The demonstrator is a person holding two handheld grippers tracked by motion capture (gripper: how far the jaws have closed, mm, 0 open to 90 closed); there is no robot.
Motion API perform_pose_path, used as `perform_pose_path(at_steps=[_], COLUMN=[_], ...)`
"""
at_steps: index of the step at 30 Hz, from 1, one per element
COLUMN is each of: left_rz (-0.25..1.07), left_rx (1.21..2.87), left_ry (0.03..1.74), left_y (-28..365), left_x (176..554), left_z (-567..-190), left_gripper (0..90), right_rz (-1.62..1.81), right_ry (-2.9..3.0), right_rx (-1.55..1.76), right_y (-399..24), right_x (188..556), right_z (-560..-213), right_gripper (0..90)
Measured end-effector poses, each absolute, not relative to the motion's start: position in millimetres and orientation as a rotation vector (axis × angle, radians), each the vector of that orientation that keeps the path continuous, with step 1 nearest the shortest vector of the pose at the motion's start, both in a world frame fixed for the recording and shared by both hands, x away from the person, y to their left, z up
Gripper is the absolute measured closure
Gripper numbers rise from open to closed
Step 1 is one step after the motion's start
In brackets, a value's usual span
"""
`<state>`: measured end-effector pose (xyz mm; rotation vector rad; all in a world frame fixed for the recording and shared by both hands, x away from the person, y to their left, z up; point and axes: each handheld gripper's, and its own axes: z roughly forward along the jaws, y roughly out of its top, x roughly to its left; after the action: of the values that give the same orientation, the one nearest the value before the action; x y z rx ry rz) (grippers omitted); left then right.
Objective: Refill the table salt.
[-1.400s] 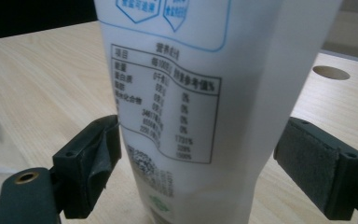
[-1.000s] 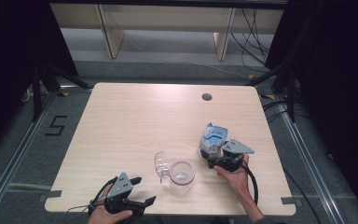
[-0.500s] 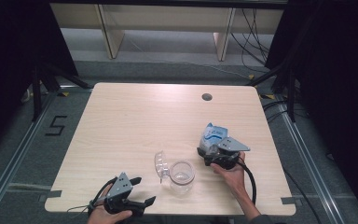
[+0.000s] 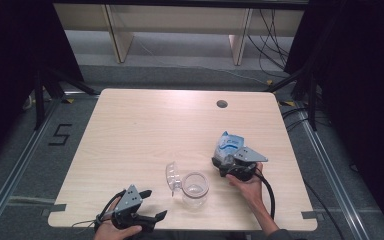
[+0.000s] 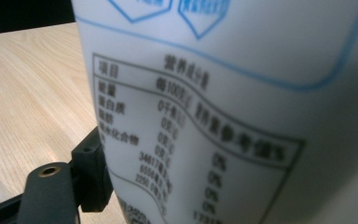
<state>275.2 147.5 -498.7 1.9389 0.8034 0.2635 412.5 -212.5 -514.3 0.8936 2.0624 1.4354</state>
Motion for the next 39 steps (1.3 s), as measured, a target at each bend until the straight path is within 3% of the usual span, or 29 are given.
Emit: perform_pose_path(at_steps=[15,39], left_rz=[0.253,0.266], left_rx=[1.926,1.942], left_ry=[0.817,0.787], left_y=[146.2,145.1], left_x=[274.6,276.3], left_z=[-499.7,-501.2], left_gripper=[15.1,15.0], right_rz=[1.425,1.364], right_ry=[2.069,2.102], right_rx=[0.81,0.821], right_y=[-211.6,-206.5], right_x=[413.8,405.7], right_z=[-515.2,-505.7], right_gripper=[40.3,45.0])
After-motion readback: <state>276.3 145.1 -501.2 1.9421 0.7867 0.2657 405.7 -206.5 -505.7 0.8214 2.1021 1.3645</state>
